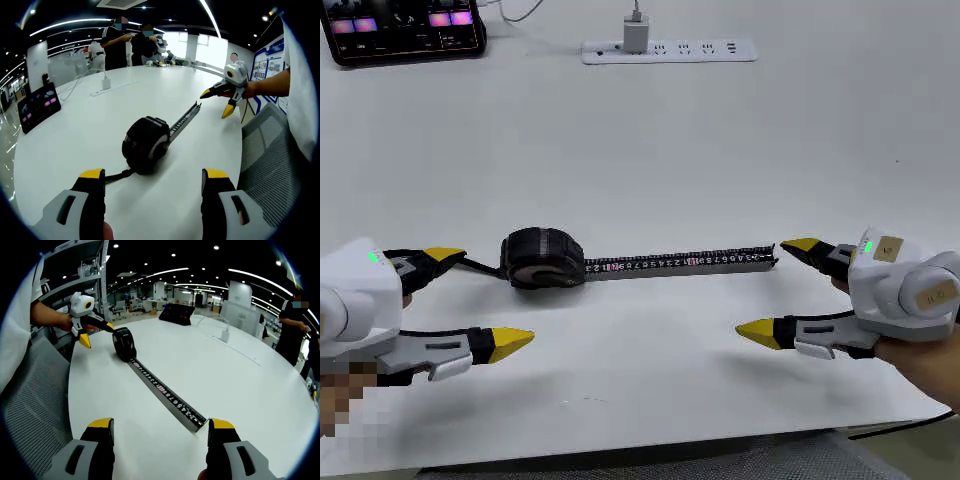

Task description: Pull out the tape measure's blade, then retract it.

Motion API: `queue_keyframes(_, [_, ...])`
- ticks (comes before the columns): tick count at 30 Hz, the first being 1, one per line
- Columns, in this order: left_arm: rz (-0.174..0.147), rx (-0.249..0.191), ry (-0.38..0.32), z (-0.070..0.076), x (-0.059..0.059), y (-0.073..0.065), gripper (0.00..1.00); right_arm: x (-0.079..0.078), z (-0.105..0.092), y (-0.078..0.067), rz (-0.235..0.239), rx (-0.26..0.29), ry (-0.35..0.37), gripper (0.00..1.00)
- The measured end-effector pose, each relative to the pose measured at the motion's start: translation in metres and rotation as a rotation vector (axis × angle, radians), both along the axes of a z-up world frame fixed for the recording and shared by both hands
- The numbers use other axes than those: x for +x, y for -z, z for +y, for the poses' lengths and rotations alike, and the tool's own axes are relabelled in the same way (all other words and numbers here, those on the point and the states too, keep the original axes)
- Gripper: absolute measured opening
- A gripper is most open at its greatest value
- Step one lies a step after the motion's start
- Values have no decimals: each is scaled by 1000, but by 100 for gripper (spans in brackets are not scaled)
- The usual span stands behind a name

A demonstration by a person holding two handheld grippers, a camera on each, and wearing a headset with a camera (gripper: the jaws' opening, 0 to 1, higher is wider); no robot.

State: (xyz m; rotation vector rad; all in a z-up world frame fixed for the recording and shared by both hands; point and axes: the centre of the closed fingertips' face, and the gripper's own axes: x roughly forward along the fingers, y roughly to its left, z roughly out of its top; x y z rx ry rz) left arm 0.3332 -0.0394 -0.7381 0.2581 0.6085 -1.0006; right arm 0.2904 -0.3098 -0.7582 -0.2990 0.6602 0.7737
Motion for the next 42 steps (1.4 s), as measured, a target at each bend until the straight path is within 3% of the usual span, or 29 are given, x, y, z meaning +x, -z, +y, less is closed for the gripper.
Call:
queue_keyframes(9, [-5, -20, -19, 0, -11, -4, 77, -14, 1, -1, 3, 13, 23, 83])
queue_keyframes(20, [11, -23, -52, 3, -25, 8, 79, -34, 2, 7, 22, 24, 50, 87])
queue_keyframes(27, [32, -27, -62, 3, -34, 12, 80, -34, 6, 8, 23, 23, 46, 88])
queue_keyframes(42, [42, -31, -70, 4, -34, 12, 82, -34, 10, 7, 28, 26, 40, 90])
